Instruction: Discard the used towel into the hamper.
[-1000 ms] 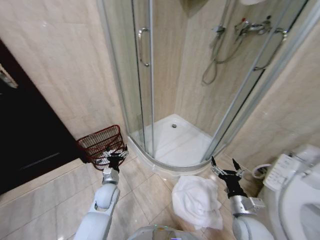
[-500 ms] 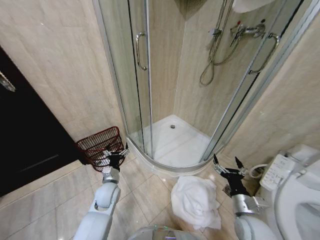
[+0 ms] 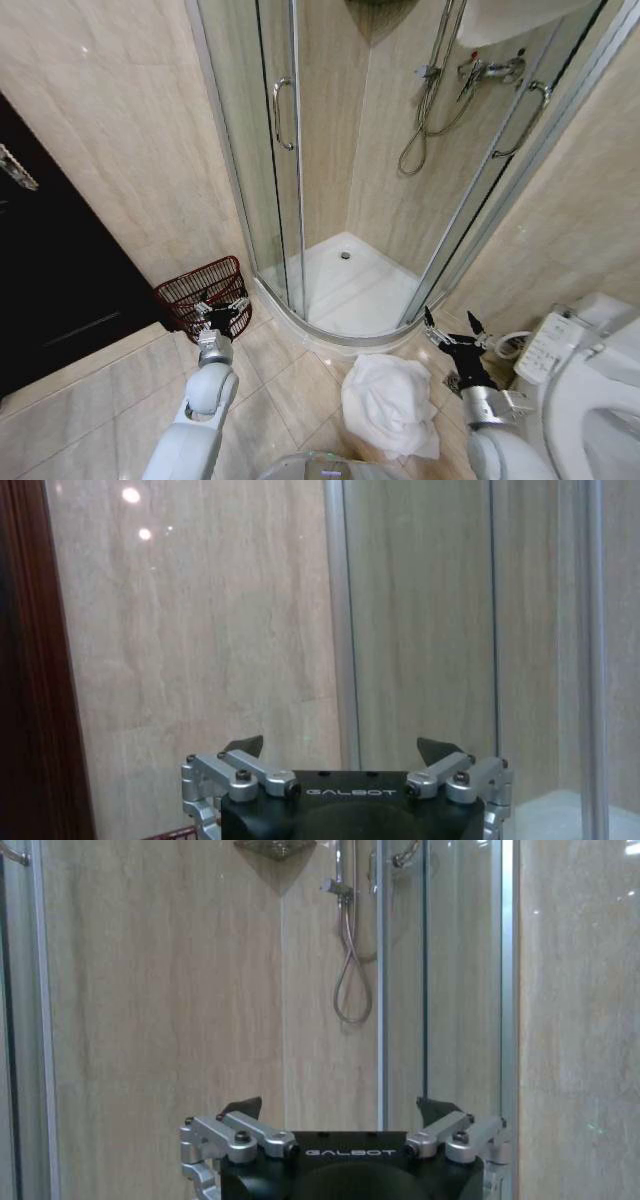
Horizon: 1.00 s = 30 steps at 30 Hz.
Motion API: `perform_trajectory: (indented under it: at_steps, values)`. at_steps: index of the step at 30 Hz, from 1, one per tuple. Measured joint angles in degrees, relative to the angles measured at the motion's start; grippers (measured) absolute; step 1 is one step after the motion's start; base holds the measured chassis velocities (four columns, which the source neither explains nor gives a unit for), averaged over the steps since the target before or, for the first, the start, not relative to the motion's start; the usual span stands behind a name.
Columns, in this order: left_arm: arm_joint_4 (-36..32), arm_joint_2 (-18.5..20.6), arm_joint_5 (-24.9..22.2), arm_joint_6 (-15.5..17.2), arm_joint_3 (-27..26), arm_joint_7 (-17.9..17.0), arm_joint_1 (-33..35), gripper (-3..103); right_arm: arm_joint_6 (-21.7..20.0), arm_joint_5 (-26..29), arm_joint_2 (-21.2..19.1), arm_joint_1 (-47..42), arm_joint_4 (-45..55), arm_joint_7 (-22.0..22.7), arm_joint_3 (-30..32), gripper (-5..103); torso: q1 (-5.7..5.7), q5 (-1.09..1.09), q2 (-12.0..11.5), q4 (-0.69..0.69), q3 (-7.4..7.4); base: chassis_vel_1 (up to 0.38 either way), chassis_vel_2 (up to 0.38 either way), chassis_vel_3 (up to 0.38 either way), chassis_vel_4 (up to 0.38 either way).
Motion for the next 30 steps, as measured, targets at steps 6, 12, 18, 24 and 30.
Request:
perform_trajectory:
  at_steps: [6, 12, 18, 24, 30]
  values:
    - [-0.5, 0.2, 0.2, -0.8, -0.6, 0.9, 0.4, 100, -0.2, -0.1, 0.0, 0.2, 0.4, 0.0, 0.0, 100, 0.59, 0.00, 1.6, 0.00, 0.97, 0.000, 0.000, 0.000, 0.000]
    - [-0.8, 0.4, -0.3, -1.4, -0.8, 1.0, 0.7, 100, -0.4, 0.0, -0.1, 0.3, 1.4, 0.0, 0.1, 100, 1.34, 0.00, 3.3, 0.00, 1.96, 0.000, 0.000, 0.000, 0.000]
    - [-1.0, 0.4, -0.5, -1.6, -1.3, 1.1, 1.1, 100, -0.8, 0.0, -0.1, 0.3, 1.8, 0.2, 0.1, 100, 1.97, 0.00, 4.9, 0.00, 2.98, 0.000, 0.000, 0.000, 0.000]
    - [-0.9, 0.4, -1.3, -2.8, -1.6, 1.9, 1.2, 100, -1.0, 0.0, 0.0, 0.3, 2.1, 0.3, 0.1, 100, 2.59, 0.00, 6.3, 0.00, 3.77, 0.000, 0.000, 0.000, 0.000]
    - [-0.7, 0.5, -1.5, -2.8, -1.8, 2.0, 1.2, 100, -1.4, 0.0, 0.0, 0.1, 2.2, 0.1, 0.4, 100, 3.26, 0.00, 7.9, 0.00, 4.71, 0.000, 0.000, 0.000, 0.000]
